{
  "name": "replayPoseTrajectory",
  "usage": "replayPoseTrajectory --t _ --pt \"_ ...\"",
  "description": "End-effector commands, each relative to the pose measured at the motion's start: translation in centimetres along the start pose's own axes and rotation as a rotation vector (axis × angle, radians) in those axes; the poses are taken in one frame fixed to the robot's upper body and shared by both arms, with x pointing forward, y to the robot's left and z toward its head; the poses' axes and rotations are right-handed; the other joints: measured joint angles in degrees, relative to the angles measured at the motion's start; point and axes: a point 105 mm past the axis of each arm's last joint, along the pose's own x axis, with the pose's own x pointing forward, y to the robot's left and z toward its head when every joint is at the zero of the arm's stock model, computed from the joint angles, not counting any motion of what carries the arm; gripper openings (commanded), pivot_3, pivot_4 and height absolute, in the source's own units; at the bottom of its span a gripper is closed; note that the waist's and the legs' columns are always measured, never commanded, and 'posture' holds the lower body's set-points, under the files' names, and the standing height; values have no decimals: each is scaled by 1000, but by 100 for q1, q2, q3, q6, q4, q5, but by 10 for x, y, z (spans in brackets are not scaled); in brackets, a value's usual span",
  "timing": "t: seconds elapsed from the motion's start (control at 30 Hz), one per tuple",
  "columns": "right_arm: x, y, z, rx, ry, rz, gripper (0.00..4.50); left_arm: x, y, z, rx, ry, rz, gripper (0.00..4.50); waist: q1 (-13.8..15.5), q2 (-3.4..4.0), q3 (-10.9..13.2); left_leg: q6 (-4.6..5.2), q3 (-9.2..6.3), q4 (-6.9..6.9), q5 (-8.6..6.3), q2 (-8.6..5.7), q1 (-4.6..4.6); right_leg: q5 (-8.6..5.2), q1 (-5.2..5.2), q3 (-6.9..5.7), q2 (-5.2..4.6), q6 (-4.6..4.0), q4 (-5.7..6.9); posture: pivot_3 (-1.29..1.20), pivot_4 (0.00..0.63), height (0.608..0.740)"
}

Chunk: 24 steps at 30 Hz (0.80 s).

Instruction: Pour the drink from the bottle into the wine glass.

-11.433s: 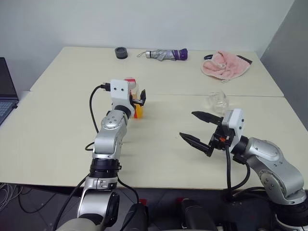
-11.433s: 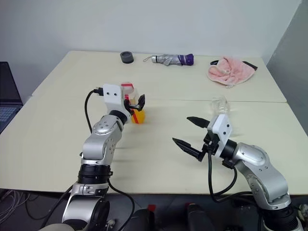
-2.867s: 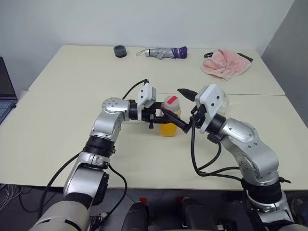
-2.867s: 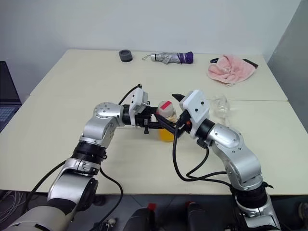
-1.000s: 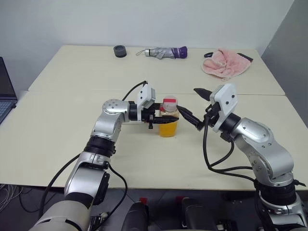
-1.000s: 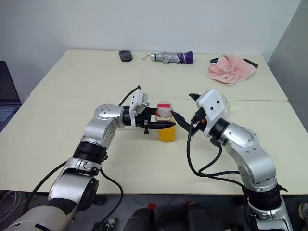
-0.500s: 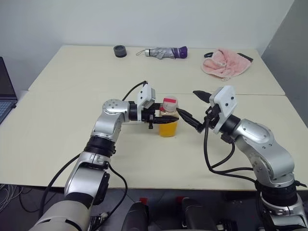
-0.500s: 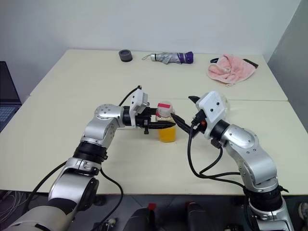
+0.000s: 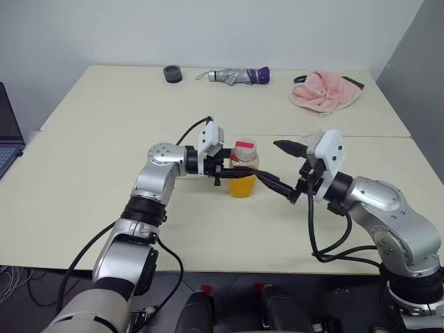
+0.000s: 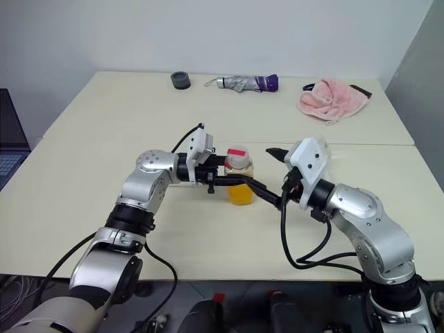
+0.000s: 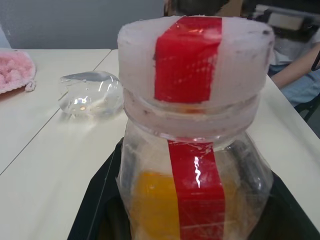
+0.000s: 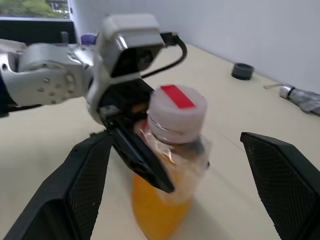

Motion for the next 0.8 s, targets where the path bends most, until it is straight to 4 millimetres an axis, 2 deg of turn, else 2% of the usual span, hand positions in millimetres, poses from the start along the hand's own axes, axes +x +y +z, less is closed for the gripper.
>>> replayPoseTrajectory --t 0.03,0.27,0.8 --pt "11 2 15 -68 -53 -29 4337 1 2 23 89 -36 -16 1820 0 0 0 0 -1 0 0 0 1 0 0 -1 0 0 0 0 150 740" --pt "26 -5 14 -123 -62 -89 4337 2 2 23 93 -33 -21 1820 15 0 0 0 0 0 0 -2 -3 0 0 -1 -3 0 -3 0 150 740" --pt "22 -18 6 -117 -39 -144 4337 1 2 23 95 -31 -22 1820 15 0 0 0 -1 -1 0 -1 -2 0 0 -1 -3 0 -2 0 150 740"
